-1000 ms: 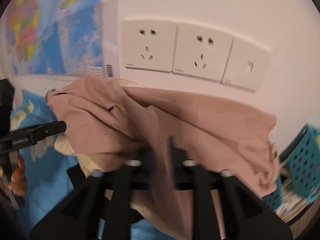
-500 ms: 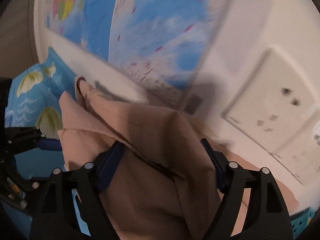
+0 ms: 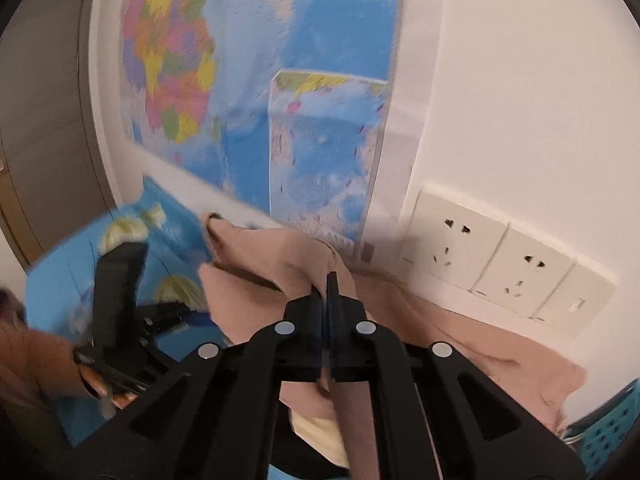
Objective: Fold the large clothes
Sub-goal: 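Reach both tools into the pile and grasp the pink jacket, then lift the pink jacket off the pile with both tools, shaking it out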
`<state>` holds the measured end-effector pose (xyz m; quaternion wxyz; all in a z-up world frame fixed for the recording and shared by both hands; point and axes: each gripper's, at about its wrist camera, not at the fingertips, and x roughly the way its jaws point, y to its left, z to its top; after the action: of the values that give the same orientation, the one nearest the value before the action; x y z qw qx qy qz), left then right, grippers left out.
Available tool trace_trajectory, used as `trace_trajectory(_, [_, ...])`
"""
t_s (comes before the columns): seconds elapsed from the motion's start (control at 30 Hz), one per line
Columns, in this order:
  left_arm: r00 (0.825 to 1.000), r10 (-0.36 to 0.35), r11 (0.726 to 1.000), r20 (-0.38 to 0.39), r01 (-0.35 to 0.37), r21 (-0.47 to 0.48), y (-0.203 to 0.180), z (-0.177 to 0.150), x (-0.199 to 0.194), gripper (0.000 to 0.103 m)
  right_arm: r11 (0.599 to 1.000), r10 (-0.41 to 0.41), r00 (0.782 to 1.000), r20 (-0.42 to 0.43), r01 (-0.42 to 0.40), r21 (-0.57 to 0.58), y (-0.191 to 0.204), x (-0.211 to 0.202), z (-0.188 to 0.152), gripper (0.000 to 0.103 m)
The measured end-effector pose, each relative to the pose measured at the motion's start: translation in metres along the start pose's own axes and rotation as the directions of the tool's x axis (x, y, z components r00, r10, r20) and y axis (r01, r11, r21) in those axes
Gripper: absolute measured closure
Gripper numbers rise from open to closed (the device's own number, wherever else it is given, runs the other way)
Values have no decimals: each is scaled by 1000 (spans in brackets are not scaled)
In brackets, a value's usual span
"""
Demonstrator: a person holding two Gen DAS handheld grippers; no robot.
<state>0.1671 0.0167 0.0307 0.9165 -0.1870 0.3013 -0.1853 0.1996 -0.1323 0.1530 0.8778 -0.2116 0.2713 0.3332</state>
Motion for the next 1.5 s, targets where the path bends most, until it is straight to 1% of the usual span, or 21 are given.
trace_trajectory(0.03, [1000,21,1000,0,-21,14,-3,0,4,12,1000,2,999,-34,-2,-1,2,5,-4,100])
trace_trajectory(0.07, [999,36,999,-10,-35,19,-4,2,8,26,1000,0,999,-42,0,-4,6,7,-5,99])
trace_trajectory(0.13, [999,-17,999,-45,15,-39,2,3,17,42,999,-11,999,-42,10,-33,10,12,-10,83])
trace_trajectory(0.2, [998,-54,997,-39,51,-66,8,1,14,47,997,-34,999,-14,32,-74,21,18,-5,28])
trace_trajectory(0.23, [999,-42,998,-33,41,-52,7,1,18,47,995,-31,999,-7,30,-96,25,22,-4,26])
trace_trajectory(0.37, [999,-34,999,-28,33,-37,7,1,13,44,988,9,997,-74,-20,-151,38,52,5,33])
trace_trajectory(0.43, [999,-34,999,-28,32,-42,12,3,10,42,978,-43,993,-112,20,-206,46,76,5,37])
trace_trajectory(0.47, [999,-33,998,-30,32,-45,14,3,11,40,979,-45,989,-143,15,-204,44,83,4,50])
trace_trajectory(0.53, [999,-33,998,-36,31,-55,22,0,11,38,987,-36,975,-218,1,-160,36,99,1,63])
trace_trajectory(0.57, [998,-39,998,-40,37,-60,24,0,11,36,987,-41,974,-223,5,-158,34,99,0,89])
trace_trajectory(0.73, [999,-36,999,-37,35,-41,25,-9,6,20,996,-91,996,-11,91,-5,2,9,18,95])
trace_trajectory(0.83, [997,-70,997,-24,70,-19,19,-2,2,13,989,-135,983,121,126,82,-16,-63,28,95])
trace_trajectory(0.93, [997,-82,996,1,82,24,4,4,-1,13,977,-198,964,176,179,118,-27,-111,33,95])
trace_trajectory(1.0, [995,-95,991,19,92,96,-11,5,-4,24,967,-241,947,211,215,137,-31,-146,31,95])
trace_trajectory(1.03, [996,-89,987,23,85,138,-19,6,-4,45,963,-257,939,227,228,146,-33,-161,28,95])
trace_trajectory(1.07, [997,-77,983,18,72,169,-24,7,-3,72,960,-264,935,236,232,154,-34,-170,26,95])
trace_trajectory(1.1, [996,-88,978,1,87,188,-30,10,-2,84,955,-281,926,251,245,167,-36,-186,23,95])
trace_trajectory(1.17, [995,-96,969,33,86,232,-41,16,-15,92,948,-301,914,272,258,184,-37,-211,18,95])
trace_trajectory(1.27, [987,-145,952,75,118,282,-61,37,-42,94,929,-352,877,328,285,235,-40,-265,14,95])
trace_trajectory(1.4, [960,-234,926,156,171,338,-101,89,-102,94,920,-377,820,430,277,278,-32,-341,12,95])
trace_trajectory(1.5, [931,-248,907,268,126,403,-123,107,-168,94,918,-388,787,480,287,272,-15,-388,7,95])
